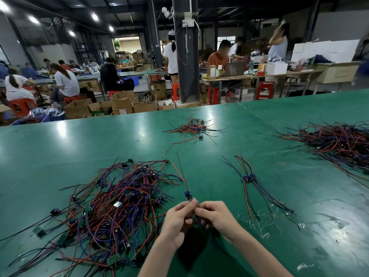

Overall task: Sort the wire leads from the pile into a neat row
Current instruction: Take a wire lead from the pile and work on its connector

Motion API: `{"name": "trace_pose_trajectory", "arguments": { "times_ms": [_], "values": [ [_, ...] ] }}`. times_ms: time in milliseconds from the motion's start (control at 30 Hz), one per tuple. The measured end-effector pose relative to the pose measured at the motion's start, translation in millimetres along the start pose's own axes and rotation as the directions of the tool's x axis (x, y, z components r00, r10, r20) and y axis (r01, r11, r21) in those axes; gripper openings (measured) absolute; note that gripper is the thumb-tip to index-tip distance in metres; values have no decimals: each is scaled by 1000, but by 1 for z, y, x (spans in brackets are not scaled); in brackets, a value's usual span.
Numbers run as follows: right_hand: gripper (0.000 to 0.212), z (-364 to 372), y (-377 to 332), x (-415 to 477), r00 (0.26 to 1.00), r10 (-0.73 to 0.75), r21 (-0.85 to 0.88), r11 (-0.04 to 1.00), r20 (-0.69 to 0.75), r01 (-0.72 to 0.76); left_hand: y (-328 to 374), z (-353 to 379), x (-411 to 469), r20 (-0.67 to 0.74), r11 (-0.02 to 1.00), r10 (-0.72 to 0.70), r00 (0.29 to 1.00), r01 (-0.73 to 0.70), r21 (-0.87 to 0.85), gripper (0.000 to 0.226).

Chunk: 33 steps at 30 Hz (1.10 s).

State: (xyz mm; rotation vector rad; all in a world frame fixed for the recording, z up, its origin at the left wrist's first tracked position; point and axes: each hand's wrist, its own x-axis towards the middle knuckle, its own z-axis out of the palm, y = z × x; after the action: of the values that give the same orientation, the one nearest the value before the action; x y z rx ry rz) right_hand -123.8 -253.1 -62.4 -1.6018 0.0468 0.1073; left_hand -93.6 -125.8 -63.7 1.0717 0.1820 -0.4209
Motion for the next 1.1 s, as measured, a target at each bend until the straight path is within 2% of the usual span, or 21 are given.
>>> {"name": "trace_pose_trajectory", "arguments": {
  "times_ms": [67,167,233,467,767,867,967,1100],
  "values": [
    [21,2,-1,-1,1000,14,78,997,21,-16,1,-2,1,-13,1000,22,1000,-22,22,21],
    [18,6,-3,-2,1000,15,93,996,26,-17,3,-6,3,-67,998,60,996,-58,35,17],
    [17,8,-3,-3,999,11,64,998,38,-13,6,-10,6,-110,995,99,989,-94,43,11],
    [16,11,-5,-10,994,52,-48,998,91,-48,18,-23,14,-198,984,178,964,-175,31,11],
    [8,6,-6,-11,987,50,-156,987,150,-26,21,-27,24,-231,984,174,957,-176,12,7],
    [10,4,-7,-12,973,60,-280,960,221,4,24,-31,24,-247,982,177,953,-188,-24,5],
    [14,2,-7,-12,972,67,-385,922,224,26,25,-31,23,-248,982,170,954,-185,-37,8],
    [19,4,-7,-13,975,104,-373,927,198,-23,25,-31,23,-250,980,178,952,-195,-46,5]
  ]
}}
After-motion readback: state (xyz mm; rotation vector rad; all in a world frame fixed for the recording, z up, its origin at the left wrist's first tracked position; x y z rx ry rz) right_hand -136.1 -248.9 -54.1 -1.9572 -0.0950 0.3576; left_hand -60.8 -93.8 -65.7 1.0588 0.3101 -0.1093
